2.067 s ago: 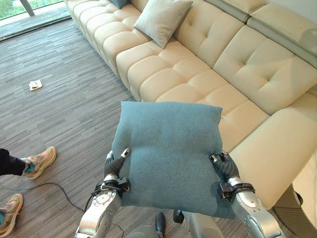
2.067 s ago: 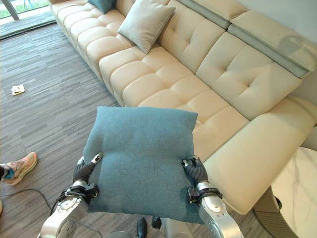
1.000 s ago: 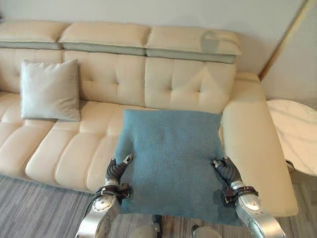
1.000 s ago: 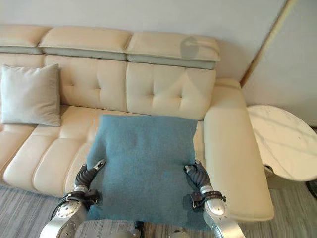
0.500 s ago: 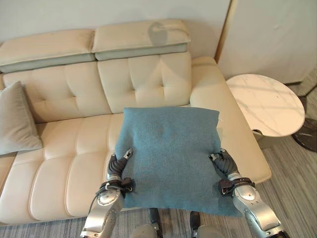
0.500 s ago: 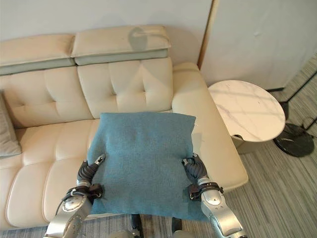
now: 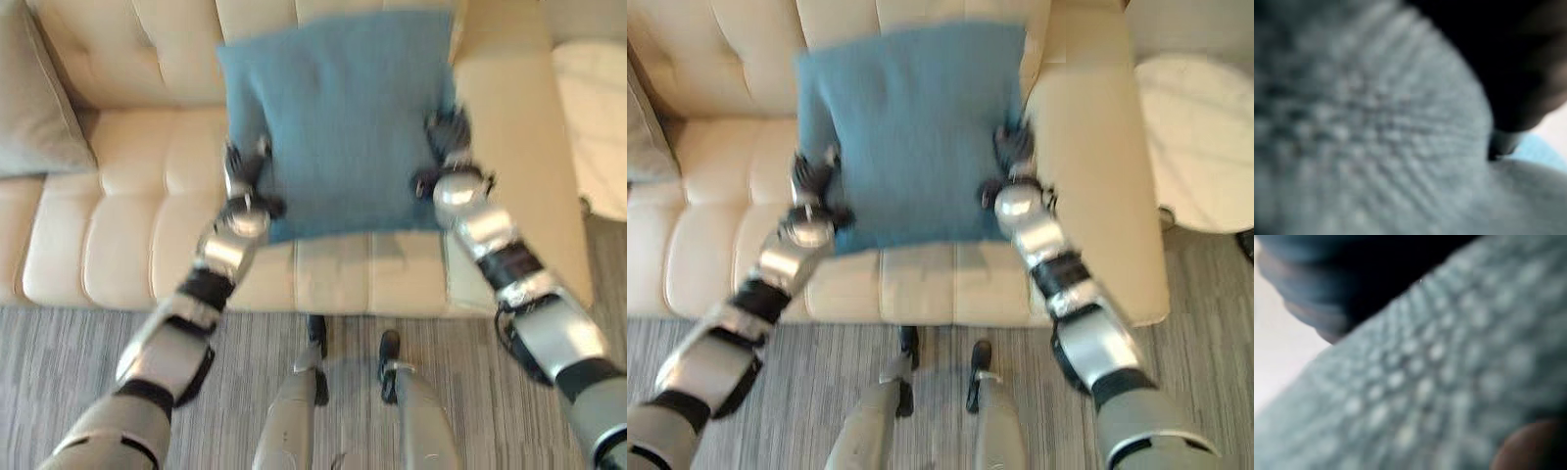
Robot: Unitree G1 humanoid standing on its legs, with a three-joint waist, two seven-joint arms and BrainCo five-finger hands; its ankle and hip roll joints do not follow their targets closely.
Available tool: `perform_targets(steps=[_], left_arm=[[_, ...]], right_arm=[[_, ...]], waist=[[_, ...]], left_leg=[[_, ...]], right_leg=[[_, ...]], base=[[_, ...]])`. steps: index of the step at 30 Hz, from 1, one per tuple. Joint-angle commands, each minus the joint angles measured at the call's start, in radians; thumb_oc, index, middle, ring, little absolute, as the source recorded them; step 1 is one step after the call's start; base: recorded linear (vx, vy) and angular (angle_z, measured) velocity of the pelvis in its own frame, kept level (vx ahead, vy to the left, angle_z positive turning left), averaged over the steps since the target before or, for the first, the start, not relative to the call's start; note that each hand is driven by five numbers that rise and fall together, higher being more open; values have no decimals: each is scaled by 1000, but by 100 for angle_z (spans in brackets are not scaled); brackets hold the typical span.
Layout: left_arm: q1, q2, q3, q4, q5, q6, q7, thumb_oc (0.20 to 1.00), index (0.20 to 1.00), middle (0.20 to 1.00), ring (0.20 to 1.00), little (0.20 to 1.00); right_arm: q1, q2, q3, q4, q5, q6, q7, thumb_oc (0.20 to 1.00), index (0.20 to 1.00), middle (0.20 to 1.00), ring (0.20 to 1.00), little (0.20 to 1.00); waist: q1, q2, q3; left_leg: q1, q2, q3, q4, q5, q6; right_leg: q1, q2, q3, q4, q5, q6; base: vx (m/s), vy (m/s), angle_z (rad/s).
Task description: Pick up all the scattered cushions and arrange them neatly on the sofa.
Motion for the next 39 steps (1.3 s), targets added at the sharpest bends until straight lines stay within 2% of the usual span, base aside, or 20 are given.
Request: perform_targets(steps=[1,4,5,6,7,8,9,10,11,12,13,16,18,24,28,30,33,35,38,39], left_arm=[[-376,30,-134,72,102,-96,11,200,200,200,200,200],[-614,88,-293,247,179,-64,23,200,200,200,200,200],[-730,114,-397,335,233,-53,43,200,200,200,200,200],[-738,114,-398,340,232,-55,42,200,200,200,200,200],[-786,122,-449,383,272,-43,53,401,401,401,401,401],[-792,121,-450,386,272,-44,52,492,492,492,492,492],[-827,143,-486,425,290,-40,58,896,896,896,896,896],[-851,154,-510,451,310,-25,74,1000,1000,1000,1000,1000],[-859,162,-522,466,316,-19,72,1000,1000,1000,1000,1000],[-868,169,-531,487,319,-5,79,1000,1000,1000,1000,1000],[-878,185,-544,489,331,3,84,1000,1000,1000,1000,1000],[-839,238,-520,490,336,22,120,1000,1000,1000,1000,1000],[-811,252,-503,507,347,32,119,1000,1000,1000,1000,1000],[-689,287,-354,519,287,33,127,1000,1000,1000,1000,1000],[-523,318,-192,456,235,17,131,1000,1000,1000,1000,1000],[-440,341,-101,399,191,-7,123,1000,1000,1000,1000,1000],[-266,374,66,279,95,-53,96,1000,1000,1000,1000,1000],[-104,402,191,208,45,-92,50,1000,1000,1000,1000,1000],[172,389,395,55,-31,-154,-8,1000,1000,1000,1000,1000],[281,352,468,-1,-66,-179,-19,1000,1000,1000,1000,1000]], right_arm=[[-250,-36,104,-25,27,-167,-58,200,200,200,200,200],[-493,-125,257,121,26,-193,-81,200,200,200,200,200],[-645,-195,388,207,-24,-193,-109,200,200,200,200,200],[-654,-195,391,212,-22,-195,-107,200,200,200,200,200],[-721,-229,461,254,-59,-193,-122,200,200,200,200,200],[-728,-229,464,259,-57,-194,-121,200,200,200,200,200],[-820,-285,546,301,-87,-184,-154,200,200,200,200,200],[-880,-316,603,324,-117,-178,-199,200,200,200,200,200],[-913,-335,627,326,-129,-179,-226,586,586,586,586,586],[-951,-354,668,348,-163,-154,-263,890,890,890,890,890],[-976,-379,708,355,-190,-140,-272,1000,1000,1000,1000,1000],[-963,-438,720,350,-201,-116,-303,1000,1000,1000,1000,1000],[-934,-444,722,371,-226,-90,-303,1000,1000,1000,1000,1000],[-746,-442,568,354,-199,-101,-293,1000,1000,1000,1000,1000],[-502,-420,374,211,-185,-102,-265,1000,1000,1000,1000,1000],[-409,-415,304,128,-204,-93,-241,1000,1000,1000,1000,1000],[-212,-410,137,-27,-200,-92,-193,1000,1000,1000,1000,1000],[-22,-402,-1,-123,-204,-102,-156,1000,1000,1000,1000,1000],[263,-395,-206,-254,-228,-107,-105,1000,1000,1000,1000,1000],[370,-371,-277,-298,-243,-105,-90,1000,1000,1000,1000,1000]], waist=[[-27,-41,27],[-27,-38,27],[-25,-40,22],[-25,-40,20],[-22,-42,17],[-22,-40,15],[-20,-47,9],[-19,-48,5],[-19,-48,2],[-21,-49,4],[-22,-52,-3],[-17,-62,0],[-16,-66,-2],[-9,-62,22],[-12,-59,36],[-14,-59,43],[-25,-54,55],[-33,-52,59],[-40,-53,75],[-41,-54,76]], left_leg=[[-54,-31,-33,233,-263,5],[-185,-27,-29,276,-265,1],[-255,-19,-22,289,-269,-2],[-266,-20,-22,292,-266,-1],[-292,-20,-21,294,-267,-3],[-302,-21,-21,296,-264,-2],[-343,-27,-21,294,-260,-4],[-371,-29,-19,295,-259,-2],[-391,-33,-18,292,-257,-1],[-400,-36,-19,282,-257,0],[-421,-42,-23,273,-249,3],[-440,-50,-30,239,-233,11],[-451,-48,-28,223,-222,15],[-421,-52,-29,146,-178,-7],[-391,-54,-35,132,-172,-15],[-385,-54,-35,145,-180,-16],[-348,-49,-32,154,-190,-18],[-319,-47,-32,148,-188,-25],[-251,-45,-29,128,-197,-31],[-224,-44,-27,119,-200,-31]], right_leg=[[-24,19,50,-201,56,48],[-156,10,50,-149,57,54],[-225,3,50,-136,62,61],[-236,2,51,-133,65,60],[-261,-2,50,-134,66,65],[-271,-3,50,-133,68,64],[-308,-4,48,-138,72,71],[-338,-6,48,-138,74,75],[-356,-7,51,-146,77,77],[-370,-5,54,-152,82,82],[-391,-4,57,-162,92,85],[-406,2,58,-206,108,94],[-413,3,59,-232,119,97],[-383,7,47,-303,147,105],[-361,12,47,-303,142,98],[-357,13,49,-291,135,92],[-324,14,54,-281,132,86],[-291,14,50,-289,133,82],[-225,14,44,-304,137,81],[-196,14,40,-315,139,82]], base=[[29,-8,7],[40,20,16],[57,23,7],[71,-3,0],[0,0,0],[71,9,-3],[79,11,0],[105,12,1],[94,4,1],[80,20,1],[80,42,3],[66,44,2],[45,-10,-1],[0,0,0],[0,0,0],[0,0,0],[-32,37,-3],[-37,36,-5],[-51,29,-2],[-40,15,-3]])
